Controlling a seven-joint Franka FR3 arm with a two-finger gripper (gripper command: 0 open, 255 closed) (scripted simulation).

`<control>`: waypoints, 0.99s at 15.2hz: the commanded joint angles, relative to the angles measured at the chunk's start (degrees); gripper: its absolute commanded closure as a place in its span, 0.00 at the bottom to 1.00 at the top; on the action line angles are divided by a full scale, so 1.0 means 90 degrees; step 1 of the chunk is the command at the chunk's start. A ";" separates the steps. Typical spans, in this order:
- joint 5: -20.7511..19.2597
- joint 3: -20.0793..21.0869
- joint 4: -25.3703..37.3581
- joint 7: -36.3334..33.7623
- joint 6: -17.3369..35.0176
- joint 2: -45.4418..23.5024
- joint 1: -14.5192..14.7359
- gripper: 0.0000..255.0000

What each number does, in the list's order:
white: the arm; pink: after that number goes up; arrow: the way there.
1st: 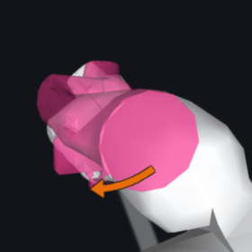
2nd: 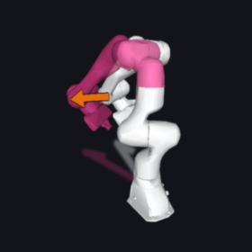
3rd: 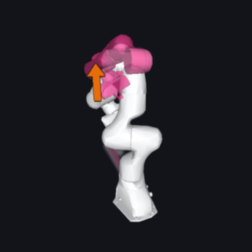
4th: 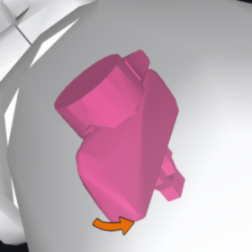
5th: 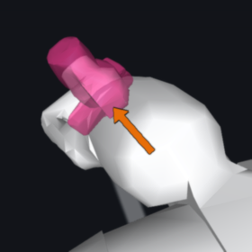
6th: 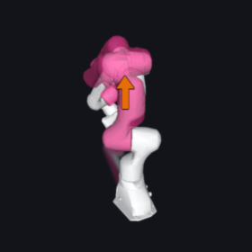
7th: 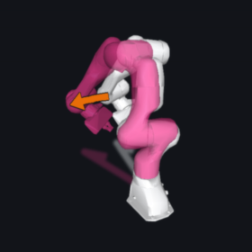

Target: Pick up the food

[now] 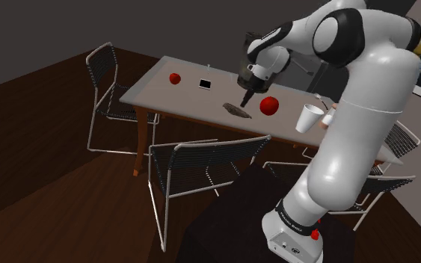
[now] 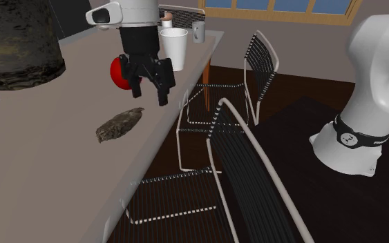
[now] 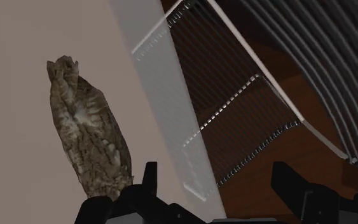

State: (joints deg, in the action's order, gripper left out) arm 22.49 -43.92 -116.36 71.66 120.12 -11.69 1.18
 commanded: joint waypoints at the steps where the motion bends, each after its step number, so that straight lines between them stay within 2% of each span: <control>1: 0.0593 0.0126 0.0518 0.0598 -0.0149 -0.0705 -0.0349 0.00; 5: 0.1343 0.0547 0.1673 0.1303 -0.0529 -0.1899 -0.1136 0.00; 9: 0.1786 0.0940 0.2916 0.1665 -0.0917 -0.2944 -0.1846 0.00; 15: 0.1969 0.1074 0.2839 0.1825 -0.0614 -0.3218 -0.1918 0.00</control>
State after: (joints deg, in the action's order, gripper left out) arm 39.97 -34.41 -90.57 87.84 114.14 -40.38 -16.04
